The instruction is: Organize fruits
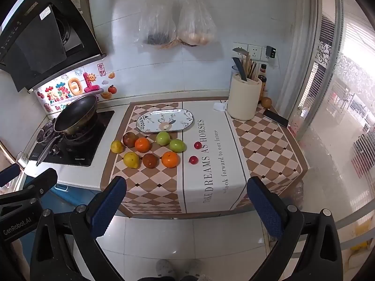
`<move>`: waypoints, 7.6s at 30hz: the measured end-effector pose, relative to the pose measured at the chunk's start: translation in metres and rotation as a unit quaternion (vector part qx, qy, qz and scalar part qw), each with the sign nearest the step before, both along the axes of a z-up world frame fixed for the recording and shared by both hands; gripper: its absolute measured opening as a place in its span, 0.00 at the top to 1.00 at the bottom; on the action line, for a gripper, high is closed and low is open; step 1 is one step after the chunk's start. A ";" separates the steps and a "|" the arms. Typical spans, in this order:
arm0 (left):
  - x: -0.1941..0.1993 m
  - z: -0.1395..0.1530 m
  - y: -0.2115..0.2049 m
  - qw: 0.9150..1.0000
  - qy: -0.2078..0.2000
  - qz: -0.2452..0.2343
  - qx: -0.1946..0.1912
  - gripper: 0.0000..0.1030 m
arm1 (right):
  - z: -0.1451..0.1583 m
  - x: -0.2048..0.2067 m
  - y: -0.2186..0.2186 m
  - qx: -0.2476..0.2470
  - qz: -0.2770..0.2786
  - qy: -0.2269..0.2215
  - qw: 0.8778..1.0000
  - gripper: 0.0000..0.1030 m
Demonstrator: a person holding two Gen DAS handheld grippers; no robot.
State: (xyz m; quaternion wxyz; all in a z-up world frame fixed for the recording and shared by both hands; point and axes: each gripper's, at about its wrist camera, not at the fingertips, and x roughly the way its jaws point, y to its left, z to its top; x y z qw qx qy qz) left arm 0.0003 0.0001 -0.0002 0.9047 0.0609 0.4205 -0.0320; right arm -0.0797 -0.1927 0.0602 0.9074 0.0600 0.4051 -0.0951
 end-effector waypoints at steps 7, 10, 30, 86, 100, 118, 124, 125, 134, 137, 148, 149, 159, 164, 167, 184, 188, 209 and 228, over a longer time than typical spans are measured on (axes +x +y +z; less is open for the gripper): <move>0.000 0.000 0.000 1.000 -0.001 -0.001 -0.004 0.00 | 0.001 -0.002 -0.001 -0.002 -0.001 -0.004 1.000 0.00; 0.000 0.000 0.000 1.000 -0.003 -0.001 -0.005 0.00 | 0.002 -0.001 -0.002 -0.001 0.000 -0.006 1.000 0.00; -0.001 0.000 0.001 1.000 -0.006 0.001 -0.008 0.00 | 0.009 -0.006 0.001 0.000 0.000 -0.007 1.000 0.00; 0.002 0.008 0.009 1.000 -0.004 0.002 -0.009 0.00 | -0.001 0.001 0.012 0.007 0.002 -0.002 1.000 0.00; 0.024 0.001 0.018 0.999 -0.038 -0.002 -0.001 0.00 | -0.007 0.006 0.023 0.002 -0.024 -0.050 0.998 0.00; 0.174 -0.123 0.055 0.995 0.091 0.032 -0.014 0.05 | -0.165 0.168 -0.009 0.134 -0.034 0.080 0.987 0.02; 0.249 -0.212 0.034 0.969 0.235 0.046 -0.059 0.11 | -0.261 0.252 -0.031 0.179 -0.008 0.173 0.968 0.09; 0.258 -0.226 0.031 0.963 0.257 0.050 -0.066 0.11 | -0.275 0.264 -0.034 0.186 -0.003 0.189 0.964 0.10; 0.308 -0.299 0.004 0.924 0.362 0.070 -0.099 0.11 | -0.347 0.321 -0.037 0.217 0.047 0.274 0.936 0.16; 0.317 -0.309 -0.005 0.921 0.373 0.061 -0.092 0.12 | -0.355 0.332 -0.033 0.223 0.057 0.289 0.929 0.19; 0.323 -0.315 -0.020 0.924 0.377 0.032 -0.061 0.41 | -0.373 0.352 -0.020 0.232 0.081 0.309 0.919 0.37; 0.323 -0.314 -0.021 0.924 0.377 0.031 -0.060 0.41 | -0.372 0.353 -0.019 0.229 0.083 0.309 0.919 0.37; 0.324 -0.273 -0.029 0.935 0.349 0.030 -0.060 0.42 | -0.358 0.356 -0.032 0.247 0.089 0.310 0.914 0.38; 0.346 -0.216 -0.038 0.946 0.311 0.016 -0.087 0.42 | -0.320 0.374 -0.050 0.287 0.094 0.275 0.913 0.38; 0.380 -0.191 -0.049 0.950 0.295 0.002 -0.105 0.42 | -0.298 0.404 -0.063 0.299 0.098 0.244 0.917 0.38; 0.553 -0.299 -0.121 0.913 0.387 0.019 -0.129 0.42 | -0.350 0.591 -0.087 0.250 0.115 0.253 0.927 0.38; 0.557 -0.305 -0.119 0.913 0.389 0.023 -0.125 0.42 | -0.356 0.598 -0.082 0.240 0.122 0.261 0.927 0.38; 0.528 -0.239 -0.088 0.955 0.294 0.002 -0.030 0.12 | -0.308 0.555 -0.087 0.052 0.050 0.265 0.962 0.09; 0.398 -0.150 -0.071 0.982 0.187 -0.008 -0.007 0.12 | -0.224 0.442 -0.052 0.053 0.039 0.215 0.974 0.09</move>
